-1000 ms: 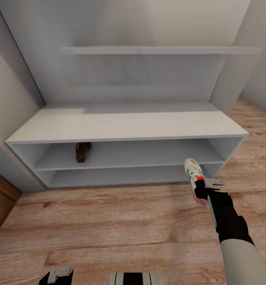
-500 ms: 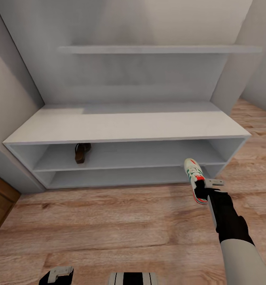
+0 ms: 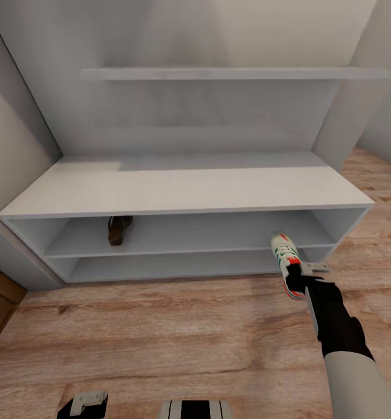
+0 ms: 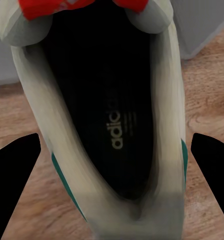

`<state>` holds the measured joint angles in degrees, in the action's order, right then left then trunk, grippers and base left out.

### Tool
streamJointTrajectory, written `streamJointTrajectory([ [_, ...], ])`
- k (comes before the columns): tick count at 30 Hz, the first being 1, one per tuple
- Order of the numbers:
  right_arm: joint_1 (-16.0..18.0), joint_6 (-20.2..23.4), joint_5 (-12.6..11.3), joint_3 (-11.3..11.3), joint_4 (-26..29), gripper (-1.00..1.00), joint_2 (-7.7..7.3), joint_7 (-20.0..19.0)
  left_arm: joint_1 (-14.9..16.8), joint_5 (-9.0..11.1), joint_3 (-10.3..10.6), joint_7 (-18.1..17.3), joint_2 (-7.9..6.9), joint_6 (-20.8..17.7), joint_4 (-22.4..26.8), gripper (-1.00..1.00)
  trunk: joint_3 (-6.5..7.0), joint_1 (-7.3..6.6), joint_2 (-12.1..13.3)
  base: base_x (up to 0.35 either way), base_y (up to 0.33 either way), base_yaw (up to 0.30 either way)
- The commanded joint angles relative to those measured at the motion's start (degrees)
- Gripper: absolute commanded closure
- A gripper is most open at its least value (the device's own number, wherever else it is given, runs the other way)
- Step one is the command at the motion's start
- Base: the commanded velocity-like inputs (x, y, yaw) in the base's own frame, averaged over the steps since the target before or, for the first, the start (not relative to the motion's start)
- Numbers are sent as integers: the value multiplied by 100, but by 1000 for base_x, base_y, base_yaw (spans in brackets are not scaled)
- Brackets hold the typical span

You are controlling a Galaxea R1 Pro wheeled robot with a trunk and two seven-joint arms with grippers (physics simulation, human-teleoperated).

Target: Pick up the two gym shoes and the two sandals from the corridor floor and place them onto the hallstand (shoe rack) in the corridor, making sure they are on the rack and not on the floor. Arrange them so the two gym shoes are next to each other and the two sandals are next to each other.

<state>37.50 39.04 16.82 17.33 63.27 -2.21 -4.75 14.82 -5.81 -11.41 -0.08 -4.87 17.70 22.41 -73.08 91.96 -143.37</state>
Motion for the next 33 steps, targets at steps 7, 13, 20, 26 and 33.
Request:
streamJointTrajectory([
  [7,3,25,64,7,78,100,1,-53,4,-57,-36,-1,1,23,3,-100,-4,0,-1,186,0,0],
  [13,3,25,67,7,88,100,1,-53,4,-57,-36,-1,0,23,15,-100,-4,0,-1,116,0,0],
  [20,3,25,67,7,89,100,1,-53,4,-54,-36,-1,-2,23,18,-100,-4,0,-1,177,0,0],
  [26,3,25,67,7,89,100,1,-53,4,-57,-36,-1,-3,23,18,-100,-4,0,-1,128,0,0],
  [33,3,25,67,7,89,100,1,-53,4,-56,-36,-1,-4,23,26,-100,-4,0,-1,116,0,0],
])
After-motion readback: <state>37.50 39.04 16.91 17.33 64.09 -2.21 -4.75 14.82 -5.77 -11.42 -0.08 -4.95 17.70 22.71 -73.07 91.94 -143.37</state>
